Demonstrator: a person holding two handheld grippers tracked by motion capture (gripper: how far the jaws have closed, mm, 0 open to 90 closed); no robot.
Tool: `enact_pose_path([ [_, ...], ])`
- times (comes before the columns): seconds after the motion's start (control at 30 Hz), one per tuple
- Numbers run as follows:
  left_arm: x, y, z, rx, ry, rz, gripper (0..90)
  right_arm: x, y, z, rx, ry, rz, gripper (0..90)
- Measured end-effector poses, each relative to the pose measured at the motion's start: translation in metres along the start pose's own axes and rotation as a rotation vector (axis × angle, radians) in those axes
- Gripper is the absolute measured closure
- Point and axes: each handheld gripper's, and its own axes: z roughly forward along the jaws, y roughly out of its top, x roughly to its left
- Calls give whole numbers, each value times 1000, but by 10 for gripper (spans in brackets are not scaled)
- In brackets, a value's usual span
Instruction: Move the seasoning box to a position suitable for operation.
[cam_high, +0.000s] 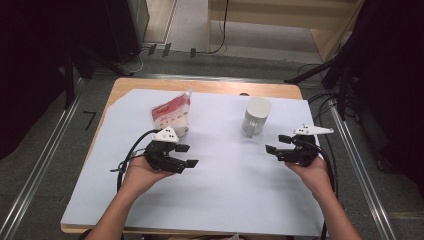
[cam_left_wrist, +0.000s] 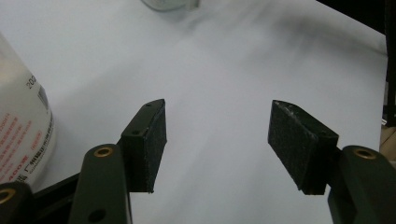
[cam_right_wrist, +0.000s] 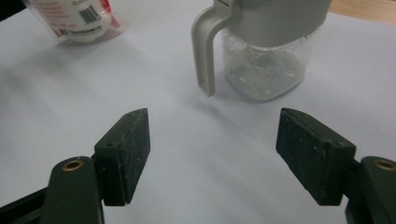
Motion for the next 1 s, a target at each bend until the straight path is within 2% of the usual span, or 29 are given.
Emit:
enact_pose_path([
  [0.07,-1,0,0,-1,1,3,384,-3,1,1,-5,2,-6,234],
  [0.2,-1,0,0,-1,-2,2,384,-11,6,2,-13,3,13,191],
  [0.23,-2,0,0,2,0,-2,384,-15,9,4,-12,-14,6,155],
  [0.27,-2,1,-1,11,4,2,384,-15,9,4,-12,-14,6,155],
  [0.3,-3,0,-1,2,0,3,384,-18,12,7,-3,-36,-8,155],
  [0.4,-3,0,-1,0,-5,3,384,-21,12,10,-7,-37,-16,157],
  [0.47,-5,0,0,3,-3,6,383,-23,14,18,19,-57,-16,158],
  [0.6,-5,0,-1,3,-12,16,383,-24,17,23,27,-61,-15,158],
  [0.67,-6,0,-1,6,-13,17,383,-25,24,26,3,-42,-9,153],
  [0.8,-6,-1,-1,3,-12,14,383,-24,31,31,-5,-48,-19,139],
  [0.87,-7,0,-2,16,-5,19,383,-22,35,35,-13,-51,-12,138],
  [0.93,-7,-1,-2,9,-8,19,383,-21,36,37,-33,-49,-4,137],
  [1.0,-7,-2,-3,0,-8,18,383,-22,35,41,-35,-74,-23,139],
])
